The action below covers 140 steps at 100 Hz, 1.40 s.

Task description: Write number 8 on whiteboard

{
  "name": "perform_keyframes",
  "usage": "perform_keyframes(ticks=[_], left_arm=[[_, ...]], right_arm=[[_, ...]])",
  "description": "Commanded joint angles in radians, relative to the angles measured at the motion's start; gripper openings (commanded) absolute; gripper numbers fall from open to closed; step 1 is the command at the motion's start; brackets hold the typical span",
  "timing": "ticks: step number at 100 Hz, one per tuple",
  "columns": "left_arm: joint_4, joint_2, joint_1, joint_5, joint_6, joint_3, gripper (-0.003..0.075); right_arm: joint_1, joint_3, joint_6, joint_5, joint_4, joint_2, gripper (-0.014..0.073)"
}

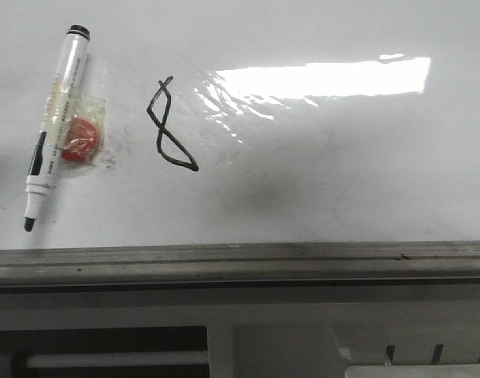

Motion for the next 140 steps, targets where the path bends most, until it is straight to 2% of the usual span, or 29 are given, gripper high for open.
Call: perform_keyframes(ticks=[1, 10, 24, 40, 58, 72, 140], left_arm=[[0.058, -0.064, 0.004, -0.052, -0.006, -0.006, -0.0020], [0.129, -0.122, 0.004, -0.044, -0.006, 0.028, -0.0020], [0.156, -0.202, 0.004, -0.044, -0.006, 0.102, -0.0020], [0.152, -0.245, 0.004, -0.044, -0.006, 0.152, -0.0020], [0.146, -0.245, 0.004, -0.044, -0.006, 0.155, -0.0020], [0.143, -0.245, 0.004, -0.048, -0.006, 0.156, -0.0020], [0.143, -0.245, 0.004, -0.040, -0.006, 0.178, -0.0020]], right_arm=[[-0.006, 0.054, 0.000, -0.117, -0.038, -0.101, -0.0062], [-0.006, 0.184, 0.000, -0.194, -0.067, -0.231, -0.0062], [-0.006, 0.376, 0.000, -0.281, -0.092, -0.461, -0.0062], [-0.006, 0.531, 0.000, -0.269, -0.092, -0.716, -0.0062], [-0.006, 0.618, 0.000, -0.266, -0.092, -0.913, -0.0064], [-0.006, 0.649, 0.000, -0.266, -0.090, -0.968, -0.0064], [-0.006, 0.652, 0.000, -0.245, -0.090, -0.968, -0.0064]])
